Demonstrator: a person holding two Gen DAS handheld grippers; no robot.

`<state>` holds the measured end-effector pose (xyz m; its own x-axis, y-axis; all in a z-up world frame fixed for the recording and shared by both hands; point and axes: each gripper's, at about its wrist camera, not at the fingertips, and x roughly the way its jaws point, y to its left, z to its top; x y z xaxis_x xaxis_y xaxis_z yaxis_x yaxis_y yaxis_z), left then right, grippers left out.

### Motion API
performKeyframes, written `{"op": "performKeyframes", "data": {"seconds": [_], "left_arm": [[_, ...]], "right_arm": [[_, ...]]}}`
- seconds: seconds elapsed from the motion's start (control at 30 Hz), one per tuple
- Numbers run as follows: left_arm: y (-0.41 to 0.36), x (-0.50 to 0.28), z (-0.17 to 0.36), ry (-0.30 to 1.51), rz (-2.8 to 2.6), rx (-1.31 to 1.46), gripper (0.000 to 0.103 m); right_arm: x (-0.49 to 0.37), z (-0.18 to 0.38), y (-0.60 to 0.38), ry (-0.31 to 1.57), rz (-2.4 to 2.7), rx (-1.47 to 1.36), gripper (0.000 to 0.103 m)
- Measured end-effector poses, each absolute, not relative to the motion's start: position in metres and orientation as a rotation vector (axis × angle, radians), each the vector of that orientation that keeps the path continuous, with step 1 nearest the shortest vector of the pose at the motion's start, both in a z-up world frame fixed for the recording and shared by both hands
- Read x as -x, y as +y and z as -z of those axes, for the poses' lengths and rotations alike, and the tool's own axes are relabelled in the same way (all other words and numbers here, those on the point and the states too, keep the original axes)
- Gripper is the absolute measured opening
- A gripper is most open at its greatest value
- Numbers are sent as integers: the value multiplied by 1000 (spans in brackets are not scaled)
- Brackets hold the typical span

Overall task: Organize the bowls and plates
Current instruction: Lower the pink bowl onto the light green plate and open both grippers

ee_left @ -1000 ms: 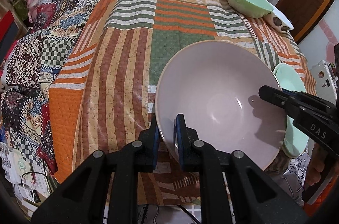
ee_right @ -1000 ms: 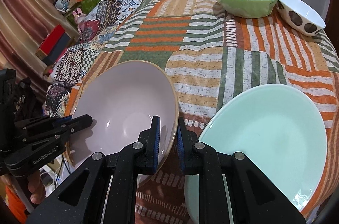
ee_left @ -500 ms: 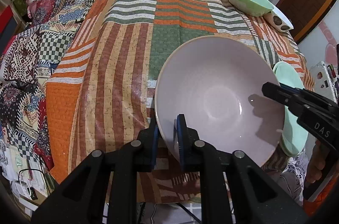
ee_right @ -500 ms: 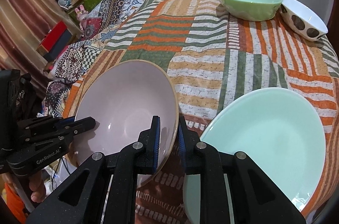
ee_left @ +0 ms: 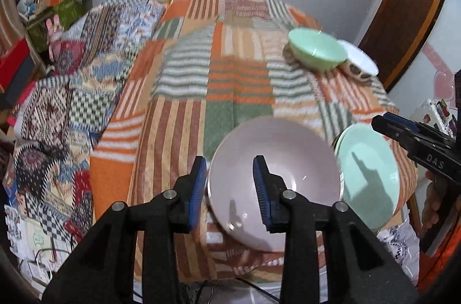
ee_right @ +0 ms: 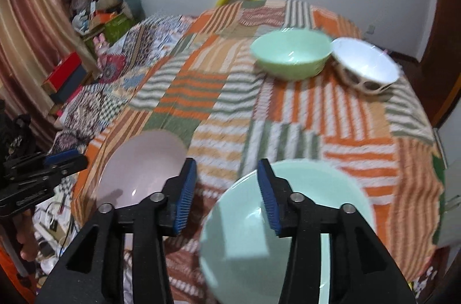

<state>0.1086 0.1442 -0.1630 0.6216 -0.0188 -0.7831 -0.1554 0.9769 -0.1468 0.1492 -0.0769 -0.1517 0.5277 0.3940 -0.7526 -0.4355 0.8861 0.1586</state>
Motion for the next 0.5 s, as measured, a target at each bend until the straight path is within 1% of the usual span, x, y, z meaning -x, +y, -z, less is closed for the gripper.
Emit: {"op": "performKeyframes", "data": {"seconds": [0.13,0.4,0.5], "left_arm": [[138,-119,146,848,-62,193,36],[122,-149,127,792,-26,175,37],[117,-161,124,781,-9,175,37]], "right_arm": [[-165,140,-93,853,-448,25,45],[-204,132,-113,842,-396,-43,46],[-226,137,-115,856,-362,-46,53]]}}
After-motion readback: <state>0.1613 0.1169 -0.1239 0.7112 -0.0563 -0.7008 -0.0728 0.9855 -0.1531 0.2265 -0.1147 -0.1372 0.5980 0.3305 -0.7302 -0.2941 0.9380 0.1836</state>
